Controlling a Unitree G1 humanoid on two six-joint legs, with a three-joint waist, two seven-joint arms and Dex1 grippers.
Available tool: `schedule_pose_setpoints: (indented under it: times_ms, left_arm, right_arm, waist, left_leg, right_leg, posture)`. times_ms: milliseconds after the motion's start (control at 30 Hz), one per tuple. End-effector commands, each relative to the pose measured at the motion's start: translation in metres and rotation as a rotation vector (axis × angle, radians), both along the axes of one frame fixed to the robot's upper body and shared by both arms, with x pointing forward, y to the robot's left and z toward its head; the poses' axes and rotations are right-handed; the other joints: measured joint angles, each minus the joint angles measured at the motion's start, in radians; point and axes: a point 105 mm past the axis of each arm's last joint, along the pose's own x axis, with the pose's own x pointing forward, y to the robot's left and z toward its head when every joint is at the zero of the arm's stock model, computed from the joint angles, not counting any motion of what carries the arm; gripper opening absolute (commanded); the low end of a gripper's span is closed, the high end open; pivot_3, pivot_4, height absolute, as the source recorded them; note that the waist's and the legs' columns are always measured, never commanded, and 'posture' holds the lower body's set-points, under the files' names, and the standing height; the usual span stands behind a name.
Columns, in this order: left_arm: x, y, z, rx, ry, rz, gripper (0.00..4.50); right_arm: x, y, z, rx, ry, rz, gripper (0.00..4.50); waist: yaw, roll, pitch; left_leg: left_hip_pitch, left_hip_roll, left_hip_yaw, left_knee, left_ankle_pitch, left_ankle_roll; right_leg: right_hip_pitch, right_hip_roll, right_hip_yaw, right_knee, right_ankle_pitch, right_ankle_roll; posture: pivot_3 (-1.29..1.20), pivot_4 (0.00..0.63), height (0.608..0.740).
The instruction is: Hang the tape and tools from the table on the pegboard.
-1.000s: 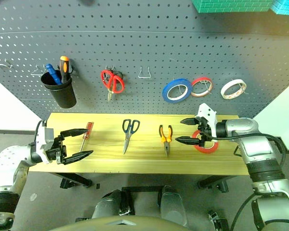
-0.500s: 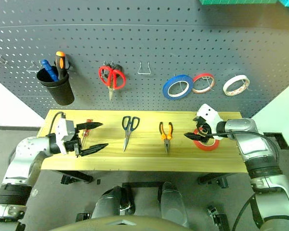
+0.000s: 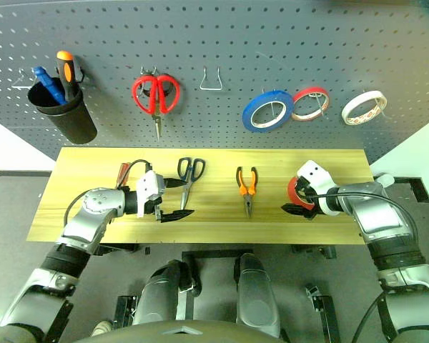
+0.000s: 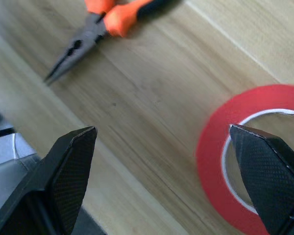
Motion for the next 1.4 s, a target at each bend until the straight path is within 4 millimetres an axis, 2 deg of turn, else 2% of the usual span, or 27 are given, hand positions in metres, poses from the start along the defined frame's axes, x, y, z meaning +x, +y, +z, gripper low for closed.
schedule_pose_setpoints:
  times_ms: [33,267,467,600,800,900,1067,1233,1400]
  left_arm:
    - [0.014,-0.015,0.014,-0.016,-0.051,0.007,4.47]
    - [0.016,-0.039,0.019,0.03,-0.058,-0.045,4.47]
    - [0.019,-0.052,0.03,0.026,-0.069,-0.033,4.47]
    - [0.017,-0.06,0.034,0.021,-0.054,-0.036,4.47]
    - [0.018,-0.064,0.039,0.038,-0.055,-0.038,4.47]
    - [0.015,-0.065,0.043,0.032,-0.063,-0.049,4.5]
    - [0.013,-0.063,0.047,0.024,-0.063,-0.036,4.5]
    - [0.009,-0.056,0.048,0.037,-0.051,-0.034,4.5]
    - [0.004,-0.046,0.054,0.039,-0.031,-0.051,4.5]
  right_arm:
    - [0.013,-0.004,0.001,-0.036,-0.034,-0.054,4.5]
    - [0.028,-0.007,-0.007,-0.036,-0.019,-0.125,4.5]
    - [0.033,-0.01,-0.015,-0.033,0.003,-0.162,4.5]
    - [0.033,-0.013,-0.023,-0.05,0.037,-0.19,4.5]
    - [0.027,-0.004,-0.034,-0.066,0.085,-0.132,4.5]
    - [0.033,-0.01,-0.036,-0.118,0.042,-0.153,3.97]
    - [0.035,-0.012,-0.037,-0.146,0.03,-0.142,2.29]
    - [0.03,-0.005,-0.038,-0.138,0.034,-0.103,0.72]
    - [0.021,0.001,-0.033,-0.11,0.031,-0.069,0.68]
  waist:
    - [-0.001,-0.003,0.008]
    - [-0.006,-0.002,0.027]
    - [-0.005,-0.003,0.037]
    - [-0.003,-0.002,0.039]
    - [-0.003,-0.002,0.039]
    - [-0.004,-0.003,0.039]
    - [-0.004,-0.003,0.039]
    - [-0.002,-0.003,0.039]
    - [0.001,-0.003,0.038]
  left_leg:
    - [-0.001,0.0,0.0,0.0,0.0,0.0]
    - [-0.001,0.0,0.001,-0.001,0.0,0.001]
    - [-0.001,0.0,0.002,-0.001,0.001,0.0]
    - [-0.001,0.0,0.002,-0.001,0.001,0.0]
    - [0.0,0.0,0.002,-0.002,0.001,0.0]
    - [0.0,0.0,0.002,-0.001,0.001,0.0]
    - [0.0,0.0,0.002,-0.001,0.001,0.0]
    - [0.0,0.0,0.002,-0.001,0.001,0.0]
    - [-0.001,0.0,0.002,-0.002,0.0,-0.001]
  right_leg:
    - [-0.001,0.0,0.0,0.0,0.0,0.0]
    - [-0.001,0.0,0.0,0.001,0.0,0.001]
    - [-0.002,0.001,0.001,0.002,0.0,0.002]
    - [-0.002,0.0,0.001,0.002,0.001,0.004]
    - [-0.002,0.001,0.001,0.002,0.001,0.005]
    - [-0.002,0.001,0.001,0.002,0.001,0.004]
    - [-0.001,0.001,0.001,0.002,0.001,0.004]
    - [-0.001,0.001,0.001,0.002,0.002,0.005]
    - [-0.002,0.001,0.001,0.001,0.002,0.005]
  posture:
    - [-0.22,0.368,0.73]
    - [-0.21,0.377,0.73]
    - [-0.2,0.376,0.73]
    - [-0.19,0.376,0.73]
    - [-0.18,0.358,0.73]
    - [-0.17,0.348,0.73]
    - [-0.16,0.34,0.73]
    - [-0.15,0.32,0.73]
    - [-0.16,0.284,0.73]
